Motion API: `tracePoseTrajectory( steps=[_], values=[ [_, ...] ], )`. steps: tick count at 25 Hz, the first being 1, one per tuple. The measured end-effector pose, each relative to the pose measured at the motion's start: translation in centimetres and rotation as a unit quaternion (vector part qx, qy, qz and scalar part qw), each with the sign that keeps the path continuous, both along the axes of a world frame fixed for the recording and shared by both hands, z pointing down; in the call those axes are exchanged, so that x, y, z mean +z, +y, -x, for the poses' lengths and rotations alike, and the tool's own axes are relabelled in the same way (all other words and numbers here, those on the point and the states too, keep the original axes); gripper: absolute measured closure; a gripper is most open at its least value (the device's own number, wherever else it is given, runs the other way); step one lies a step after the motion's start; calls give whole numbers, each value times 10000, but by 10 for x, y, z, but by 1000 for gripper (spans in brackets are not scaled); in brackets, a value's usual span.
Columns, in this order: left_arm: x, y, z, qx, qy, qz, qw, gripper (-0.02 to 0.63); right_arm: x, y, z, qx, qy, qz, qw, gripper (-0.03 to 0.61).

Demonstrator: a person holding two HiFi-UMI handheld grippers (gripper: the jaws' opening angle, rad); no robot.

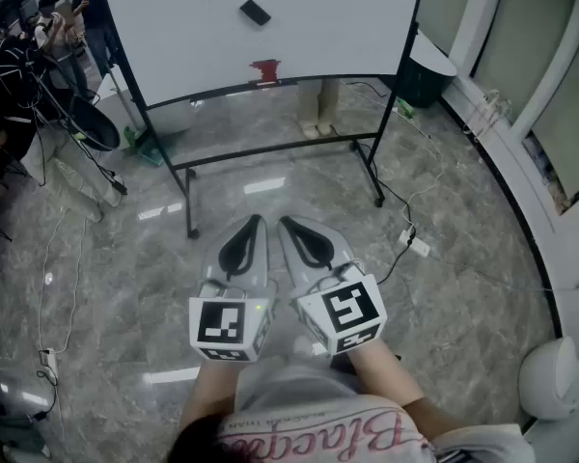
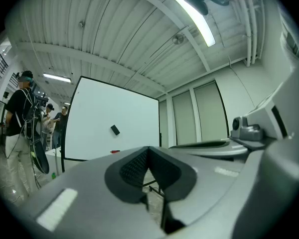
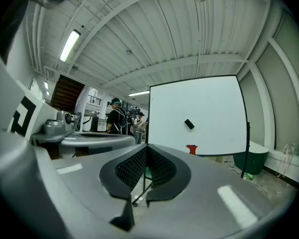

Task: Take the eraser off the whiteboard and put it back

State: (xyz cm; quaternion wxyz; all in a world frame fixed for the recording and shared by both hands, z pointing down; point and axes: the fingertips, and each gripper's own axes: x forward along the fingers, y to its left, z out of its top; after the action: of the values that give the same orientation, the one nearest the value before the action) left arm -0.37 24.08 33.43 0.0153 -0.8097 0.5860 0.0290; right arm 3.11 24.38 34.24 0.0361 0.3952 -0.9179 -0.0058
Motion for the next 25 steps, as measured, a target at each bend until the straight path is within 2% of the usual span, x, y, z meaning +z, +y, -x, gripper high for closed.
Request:
tracePoseTrajectory(
  steps=[16, 25],
  values=[
    [-3, -18, -2, -17, 43, -3, 10000, 614, -4, -16, -5, -54, 42, -45, 10000, 578],
    [3, -36, -13, -237, 171, -18, 9996, 614, -4, -32, -21, -183, 52, -174, 9997, 577]
  ],
)
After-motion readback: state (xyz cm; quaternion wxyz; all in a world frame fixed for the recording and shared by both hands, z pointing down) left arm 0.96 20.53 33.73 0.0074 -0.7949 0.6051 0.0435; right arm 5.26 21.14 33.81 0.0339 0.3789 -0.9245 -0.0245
